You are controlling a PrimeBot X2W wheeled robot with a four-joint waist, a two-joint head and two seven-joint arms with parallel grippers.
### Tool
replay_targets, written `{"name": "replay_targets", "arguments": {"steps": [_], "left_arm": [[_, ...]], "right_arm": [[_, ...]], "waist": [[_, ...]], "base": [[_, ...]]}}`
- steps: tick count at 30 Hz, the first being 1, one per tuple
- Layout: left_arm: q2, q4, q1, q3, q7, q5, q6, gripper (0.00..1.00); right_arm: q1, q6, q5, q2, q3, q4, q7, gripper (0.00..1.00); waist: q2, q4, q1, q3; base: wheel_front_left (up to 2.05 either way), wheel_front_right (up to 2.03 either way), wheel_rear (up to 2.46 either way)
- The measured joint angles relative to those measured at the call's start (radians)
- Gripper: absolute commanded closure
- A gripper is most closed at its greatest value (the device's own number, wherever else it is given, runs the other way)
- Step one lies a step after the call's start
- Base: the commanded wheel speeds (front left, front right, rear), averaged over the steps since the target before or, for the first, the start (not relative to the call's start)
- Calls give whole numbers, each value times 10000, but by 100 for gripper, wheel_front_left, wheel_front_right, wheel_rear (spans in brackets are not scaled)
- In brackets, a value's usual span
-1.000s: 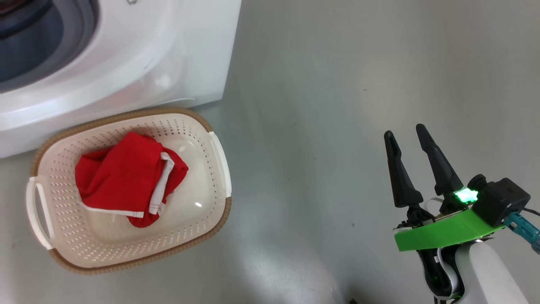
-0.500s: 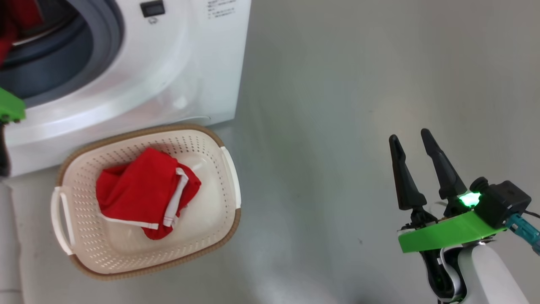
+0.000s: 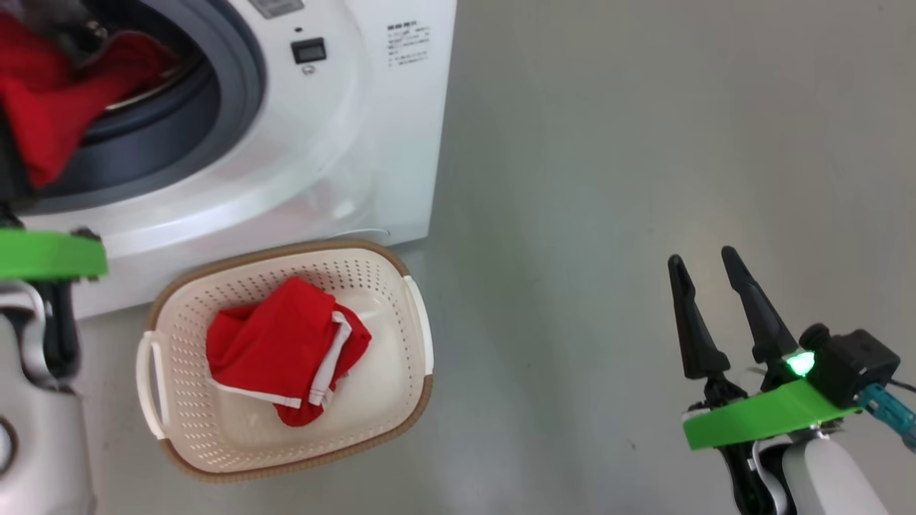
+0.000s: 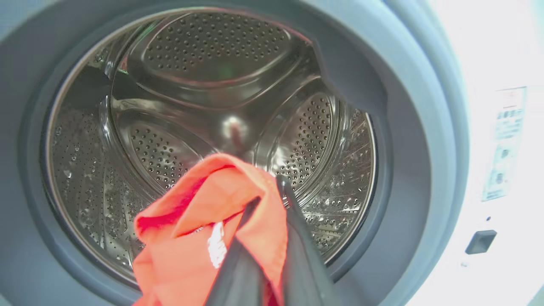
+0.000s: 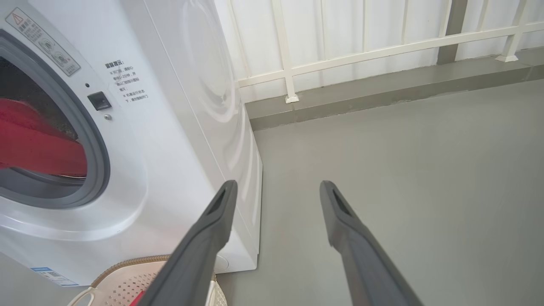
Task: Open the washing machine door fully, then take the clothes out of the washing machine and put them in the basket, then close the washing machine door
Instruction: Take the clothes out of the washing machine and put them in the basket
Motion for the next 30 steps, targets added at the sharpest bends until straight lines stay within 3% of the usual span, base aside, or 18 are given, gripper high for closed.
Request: {"name": "replay_targets", "arguments": {"steps": [15,23,30], "left_arm": [[-656,-4341,2313,-73,-12,-253,-2,100],[-851,-4552,2977,-658,-12,-284,-2,100],[-978,-3162,3568,-1312,-10,-395,-2,100]], "right_arm": [[506,-2,-73,0,-138,42,0,0],[504,-2,-73,0,-136,27,0,0],[487,0,-65,0,-125,-8,0,0]], "waist": [[0,533,0,-502],[0,583,0,-361],[0,542,0,-62]], "base": [[0,0,0],[0,0,0],[0,0,0]]}}
